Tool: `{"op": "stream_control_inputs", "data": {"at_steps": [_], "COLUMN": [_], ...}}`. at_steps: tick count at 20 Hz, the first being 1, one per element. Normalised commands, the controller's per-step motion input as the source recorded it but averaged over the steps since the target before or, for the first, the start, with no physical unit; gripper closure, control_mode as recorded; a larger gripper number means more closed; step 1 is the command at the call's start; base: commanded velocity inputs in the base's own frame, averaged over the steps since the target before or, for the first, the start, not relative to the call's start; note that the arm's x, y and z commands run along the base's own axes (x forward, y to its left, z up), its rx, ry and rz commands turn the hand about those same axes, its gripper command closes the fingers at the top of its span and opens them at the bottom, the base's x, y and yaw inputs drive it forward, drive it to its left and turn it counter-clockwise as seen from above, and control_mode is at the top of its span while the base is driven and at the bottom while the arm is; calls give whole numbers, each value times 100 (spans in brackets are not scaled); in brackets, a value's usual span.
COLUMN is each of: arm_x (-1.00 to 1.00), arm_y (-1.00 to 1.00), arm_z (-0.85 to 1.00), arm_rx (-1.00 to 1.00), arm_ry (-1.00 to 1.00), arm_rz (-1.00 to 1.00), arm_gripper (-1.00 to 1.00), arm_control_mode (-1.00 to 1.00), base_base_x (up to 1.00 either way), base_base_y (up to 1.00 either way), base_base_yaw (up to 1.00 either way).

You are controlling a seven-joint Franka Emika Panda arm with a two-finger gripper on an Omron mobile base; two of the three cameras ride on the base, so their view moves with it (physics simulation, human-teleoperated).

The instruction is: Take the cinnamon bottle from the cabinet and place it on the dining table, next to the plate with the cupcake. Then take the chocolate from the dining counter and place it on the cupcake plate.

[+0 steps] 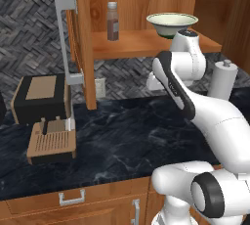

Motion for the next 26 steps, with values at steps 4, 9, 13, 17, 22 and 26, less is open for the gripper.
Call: {"op": "stream_control_inputs", "data": {"at_steps": [4,9,13,17,22,26], "arm_x": [-14,-25,-10,-1,1,2], "arm_y": [3,20,21,20,32,26], "arm_z": [0,11,46,64,63,55], "arm_rx": [-1,-19,-2,2,6,4], "arm_ry": [-4,-40,-37,-24,-11,-12], "arm_rz": [2,15,13,8,3,3], "arm_gripper": [-100,-100,-100,-100,-100,-100], "arm_control_mode": [-100,-100,-100,-100,-100,-100], "base_base_x": [0,0,0,0,0,0], "base_base_y": [0,0,0,0,0,0], "base_base_yaw": [0,0,0,0,0,0]}}
